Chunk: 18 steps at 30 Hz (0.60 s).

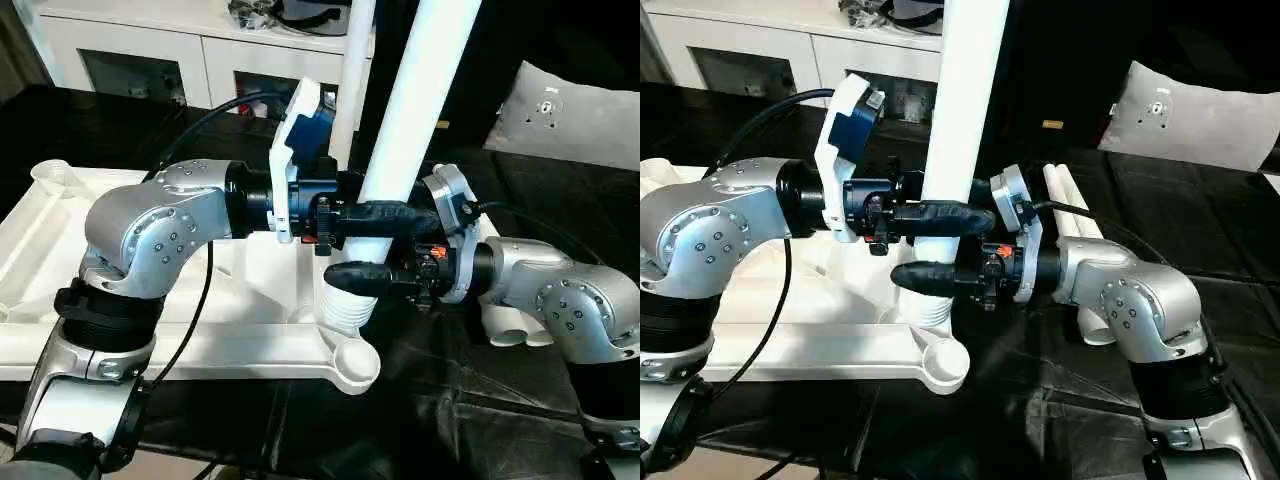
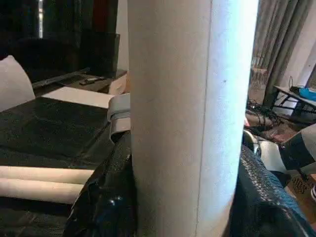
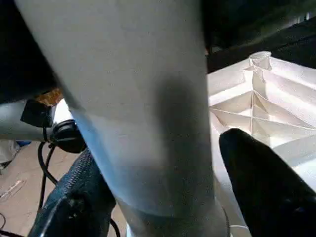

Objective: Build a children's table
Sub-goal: Pick table leg

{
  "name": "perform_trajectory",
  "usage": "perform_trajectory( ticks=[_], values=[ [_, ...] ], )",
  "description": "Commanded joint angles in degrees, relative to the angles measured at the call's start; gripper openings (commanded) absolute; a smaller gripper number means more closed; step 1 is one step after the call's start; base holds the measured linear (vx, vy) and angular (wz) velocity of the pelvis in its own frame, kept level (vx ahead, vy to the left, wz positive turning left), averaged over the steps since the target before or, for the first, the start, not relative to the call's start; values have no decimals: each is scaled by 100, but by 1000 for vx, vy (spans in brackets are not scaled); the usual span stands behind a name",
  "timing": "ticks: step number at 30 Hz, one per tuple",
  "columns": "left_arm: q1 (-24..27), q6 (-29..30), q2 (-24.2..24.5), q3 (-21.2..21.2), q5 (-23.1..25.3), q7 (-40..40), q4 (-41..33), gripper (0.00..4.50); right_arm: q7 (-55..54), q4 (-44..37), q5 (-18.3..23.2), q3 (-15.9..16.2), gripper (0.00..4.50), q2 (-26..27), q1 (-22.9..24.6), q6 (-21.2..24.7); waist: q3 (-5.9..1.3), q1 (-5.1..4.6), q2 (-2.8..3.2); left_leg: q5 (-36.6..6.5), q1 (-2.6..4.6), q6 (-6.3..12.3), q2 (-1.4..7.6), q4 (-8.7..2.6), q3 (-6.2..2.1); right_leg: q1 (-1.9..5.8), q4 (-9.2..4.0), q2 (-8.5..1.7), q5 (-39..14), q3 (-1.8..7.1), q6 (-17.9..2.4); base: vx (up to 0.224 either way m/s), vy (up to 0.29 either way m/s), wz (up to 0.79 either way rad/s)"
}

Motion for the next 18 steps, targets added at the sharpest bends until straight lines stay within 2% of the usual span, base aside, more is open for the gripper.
perform_trajectory(
  ticks=[1, 6, 10, 14, 18],
  values=[
    [-122, -90, -24, -58, 74, -36, 33, 190, 15, -2, 74, -62, 303, -7, -82, -2, -392, 4, 59, -507, 139, -150, 287, -365, -49, 202, -388, -479, 473, 243, -1395, 0, 0, 0],
    [-127, -169, -54, -55, 146, -13, 75, 190, 16, -18, 53, -33, 272, 12, -27, 47, -390, 4, 60, -605, 152, -194, 296, -375, -51, 192, -398, -479, 337, 241, -1375, 0, 0, 0],
    [-133, -181, -64, -55, 164, -11, 92, 190, 28, -19, 40, -20, 229, 10, -6, 50, -398, 3, 71, -552, 150, -188, 289, -368, -49, 190, -382, -472, 486, 236, -1391, 0, 0, 0],
    [-125, -185, -32, -67, 184, -53, 63, 190, 11, -20, 36, -23, 213, 12, 3, 60, -402, 4, 71, -530, 144, -178, 290, -367, -53, 196, -379, -472, 548, 235, -1393, 0, 0, 0],
    [-27, 155, 10, 1, -183, -164, -207, 190, -53, 2, 9, -30, 209, 38, 18, 68, -401, 3, 74, -551, 145, -179, 288, -367, -53, 195, -375, -475, 528, 233, -1424, 0, 0, 0]
  ],
)
